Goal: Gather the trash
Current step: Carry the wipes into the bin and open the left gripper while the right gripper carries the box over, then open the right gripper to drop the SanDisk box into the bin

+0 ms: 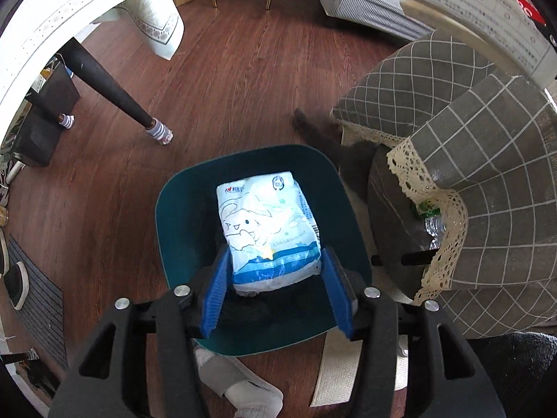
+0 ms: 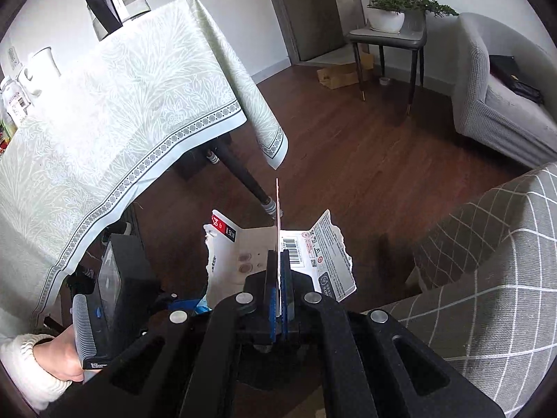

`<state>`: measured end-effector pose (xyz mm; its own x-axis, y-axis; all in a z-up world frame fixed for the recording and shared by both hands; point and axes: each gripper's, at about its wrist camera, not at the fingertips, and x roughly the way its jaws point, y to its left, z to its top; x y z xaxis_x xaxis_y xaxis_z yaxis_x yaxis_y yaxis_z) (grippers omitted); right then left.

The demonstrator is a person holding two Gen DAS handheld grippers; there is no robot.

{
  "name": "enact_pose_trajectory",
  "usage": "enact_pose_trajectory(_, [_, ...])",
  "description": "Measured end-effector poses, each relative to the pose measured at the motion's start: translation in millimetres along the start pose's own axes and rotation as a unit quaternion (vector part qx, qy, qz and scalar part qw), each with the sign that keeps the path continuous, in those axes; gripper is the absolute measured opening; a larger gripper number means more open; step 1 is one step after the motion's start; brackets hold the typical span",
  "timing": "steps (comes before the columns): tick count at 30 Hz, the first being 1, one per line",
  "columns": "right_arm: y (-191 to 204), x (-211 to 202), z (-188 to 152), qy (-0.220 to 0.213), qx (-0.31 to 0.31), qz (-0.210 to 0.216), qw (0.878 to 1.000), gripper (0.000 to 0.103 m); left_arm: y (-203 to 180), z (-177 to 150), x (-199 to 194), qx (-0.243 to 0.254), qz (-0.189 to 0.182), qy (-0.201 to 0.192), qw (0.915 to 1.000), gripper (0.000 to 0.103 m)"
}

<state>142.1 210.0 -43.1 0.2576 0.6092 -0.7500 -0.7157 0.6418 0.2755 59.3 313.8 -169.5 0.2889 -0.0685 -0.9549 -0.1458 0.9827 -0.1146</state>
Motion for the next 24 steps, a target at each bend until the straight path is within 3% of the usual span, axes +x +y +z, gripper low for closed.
enact_pose_trajectory(2, [5.1, 8.2, 0.9, 0.007, -0.002, 0.004, 1.0, 0.002, 3.6, -3.6, 2.3, 0.004, 0.002, 0.003, 1.0, 0.066])
enact_pose_trajectory(7, [12.7, 30.6, -0.3, 0.028, -0.006, 0.006, 1.0, 0.002, 17.2, -5.0, -0.5, -0.006, 0.0, 0.0, 1.0, 0.066])
enact_pose_trajectory(11, [16.9, 50.5, -4.1, 0.048, -0.008, 0.003, 0.999, 0.001, 28.5, -4.1, -14.2, -0.021, -0.002, -0.024, 0.9995, 0.066])
enact_pose_trajectory(16, [20.6, 76.5, -14.7, 0.079, -0.009, -0.003, 0.997, 0.001, 39.6, -0.4, -42.0, -0.031, -0.002, -0.071, 0.997, 0.064])
enact_pose_trajectory(24, [28.5, 108.6, -33.7, 0.123, -0.019, -0.01, 0.992, 0.001, 51.3, 12.2, -79.3, -0.049, -0.008, -0.123, 0.9912, 0.051])
